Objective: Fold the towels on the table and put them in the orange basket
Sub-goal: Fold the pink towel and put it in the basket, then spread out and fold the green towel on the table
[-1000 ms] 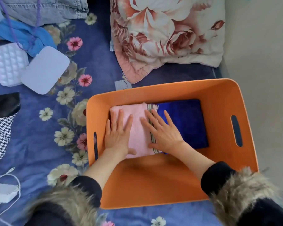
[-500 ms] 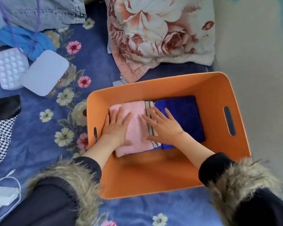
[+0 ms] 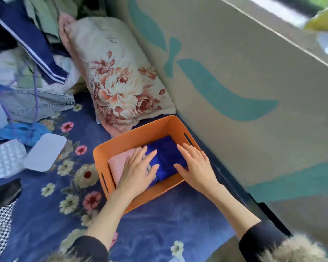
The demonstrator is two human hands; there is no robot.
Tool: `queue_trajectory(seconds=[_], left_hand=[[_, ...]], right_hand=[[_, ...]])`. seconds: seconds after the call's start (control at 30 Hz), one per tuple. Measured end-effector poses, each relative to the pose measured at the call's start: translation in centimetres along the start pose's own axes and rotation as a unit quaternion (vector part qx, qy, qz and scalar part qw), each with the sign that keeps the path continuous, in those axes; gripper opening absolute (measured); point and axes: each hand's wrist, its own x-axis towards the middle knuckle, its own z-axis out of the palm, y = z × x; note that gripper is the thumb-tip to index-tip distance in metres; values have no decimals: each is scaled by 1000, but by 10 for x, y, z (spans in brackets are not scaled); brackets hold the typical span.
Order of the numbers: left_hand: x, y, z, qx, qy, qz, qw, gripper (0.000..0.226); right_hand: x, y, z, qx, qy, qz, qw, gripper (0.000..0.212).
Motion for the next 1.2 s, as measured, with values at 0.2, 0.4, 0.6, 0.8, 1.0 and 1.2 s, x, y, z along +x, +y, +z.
queue_trajectory(seconds=[0.2,0.4,0.6,0.8,1.0,1.2], left_hand=[[-51,80,4,-54,-30,124,990,48],[-93,178,23,-33,-114,319,940,48],[-184,280,56,-65,-186,481,854,47],[-311,343,90,-45,-247,625,739,48],[-467,350,105,-31,-306,731,609,48],[-628,298,109,-31,-386,771,505,45]], right_hand=[[-124,5,-60,-3,111,148,983,62],[-267,6,-83,23,214,344,914,63],[-423,-12,-80,53,287,499,816,61],[-578,-64,-67,31,349,616,706,61],[-709,-172,-22,13,405,706,581,60],[-805,-315,46,10,411,796,444,58]])
